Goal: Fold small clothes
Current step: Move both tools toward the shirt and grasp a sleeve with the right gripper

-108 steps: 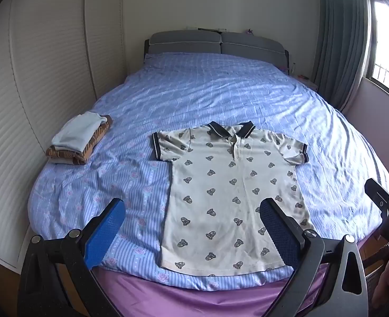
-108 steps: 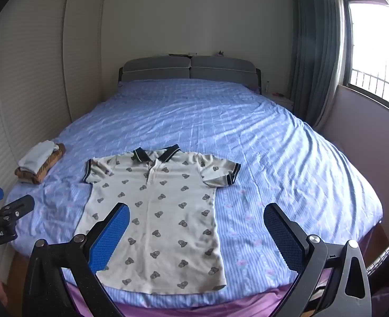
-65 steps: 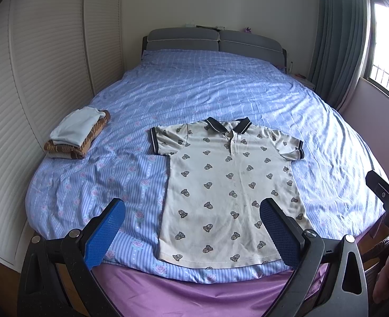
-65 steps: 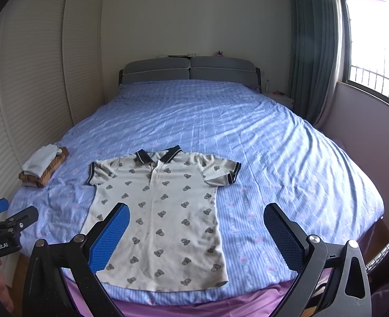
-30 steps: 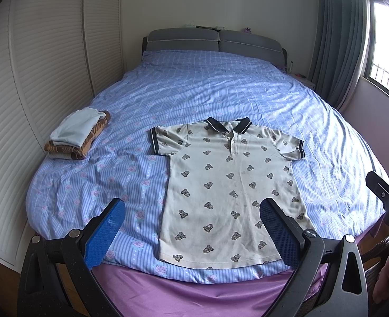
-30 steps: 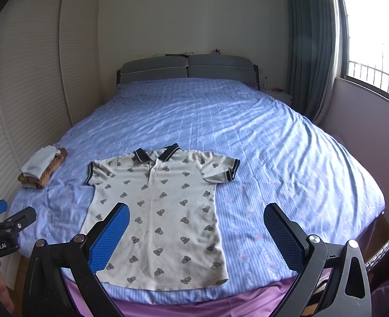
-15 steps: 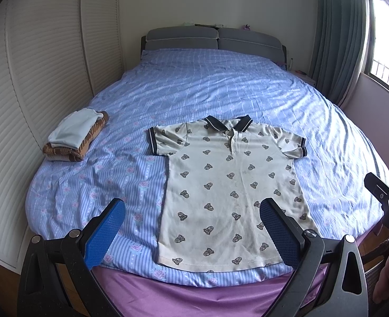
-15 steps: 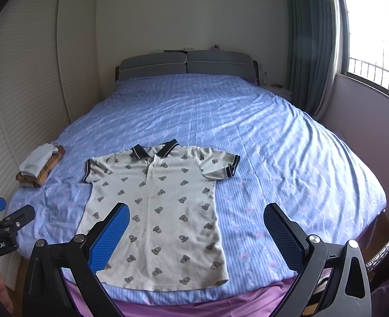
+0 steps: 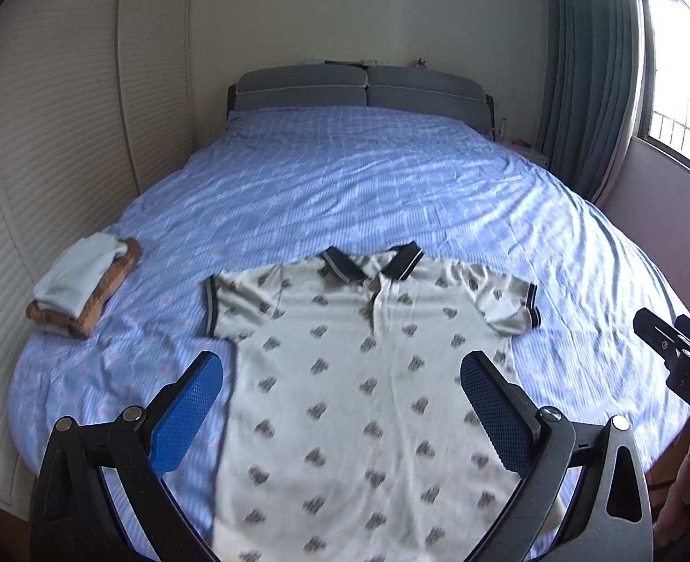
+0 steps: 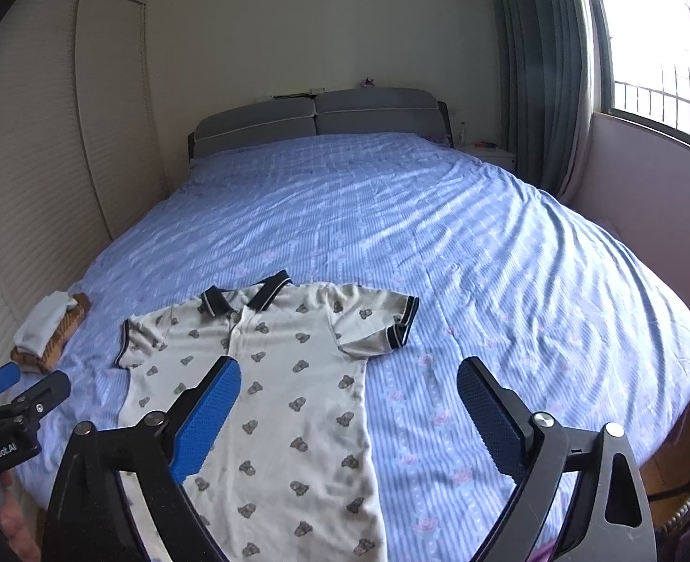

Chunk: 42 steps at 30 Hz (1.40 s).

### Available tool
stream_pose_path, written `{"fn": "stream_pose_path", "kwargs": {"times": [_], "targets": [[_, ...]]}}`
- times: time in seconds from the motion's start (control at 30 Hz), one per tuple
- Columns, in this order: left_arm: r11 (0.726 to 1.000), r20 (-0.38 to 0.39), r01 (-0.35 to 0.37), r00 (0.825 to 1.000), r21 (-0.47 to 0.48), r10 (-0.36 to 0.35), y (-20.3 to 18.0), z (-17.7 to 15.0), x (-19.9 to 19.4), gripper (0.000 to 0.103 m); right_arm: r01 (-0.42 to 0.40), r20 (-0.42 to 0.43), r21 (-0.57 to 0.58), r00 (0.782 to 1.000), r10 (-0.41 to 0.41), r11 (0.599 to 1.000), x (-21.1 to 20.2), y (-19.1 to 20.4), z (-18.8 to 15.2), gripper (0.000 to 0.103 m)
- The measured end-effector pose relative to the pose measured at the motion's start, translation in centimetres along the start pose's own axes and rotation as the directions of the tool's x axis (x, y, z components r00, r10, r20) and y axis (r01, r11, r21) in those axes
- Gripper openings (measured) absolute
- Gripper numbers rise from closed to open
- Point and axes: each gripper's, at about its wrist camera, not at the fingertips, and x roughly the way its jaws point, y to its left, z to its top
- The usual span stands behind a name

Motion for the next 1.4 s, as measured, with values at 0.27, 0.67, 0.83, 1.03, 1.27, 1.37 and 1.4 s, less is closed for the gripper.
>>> {"fn": "stream_pose_path", "kwargs": {"times": [0.27, 0.67, 0.83, 1.03, 1.27, 1.37, 1.4], "targets": [[1.0, -0.009, 0.017, 1.0, 0.02, -0.017, -5.6, 3.0, 10.7, 0.103, 0.008, -0.033, 0.04, 0.999, -0.007, 0.999, 11.2, -4.8, 2.5, 0.064], [0.999, -0.04, 0.039, 0.998, 0.023, -0.038, -10.2, 4.4, 22.4, 0.103, -0.029, -0.193, 0.088, 0.98, 0.046, 0.996, 26.6, -9.7, 2.2, 0.041], [0.999, -0.053, 0.044, 0.998, 0.009, -0.043, -10.5, 4.4, 25.0, 0.103, -0.057, -0.226, 0.123, 0.971, 0.084, 0.991, 30.1, -10.6, 1.6, 0.035], [0.999, -0.07, 0.043, 0.997, 0.004, -0.043, -10.4, 4.1, 26.5, 0.103, -0.09, -0.267, 0.162, 0.955, 0.131, 0.983, 32.9, -11.2, 1.1, 0.029], [0.999, -0.063, 0.048, 0.997, -0.01, -0.048, -9.1, 4.1, 25.7, 0.103, -0.141, -0.231, 0.203, 0.955, 0.187, 0.969, 32.2, -11.1, 1.4, 0.008], [0.999, -0.053, 0.042, 0.998, -0.008, -0.043, -8.2, 4.3, 24.7, 0.103, -0.151, -0.193, 0.185, 0.963, 0.186, 0.971, 30.2, -10.2, 2.4, 0.007], [0.999, -0.047, 0.038, 0.998, -0.009, -0.039, -7.8, 4.4, 24.3, 0.103, -0.157, -0.181, 0.178, 0.965, 0.189, 0.971, 29.4, -9.7, 2.8, 0.007]]}}
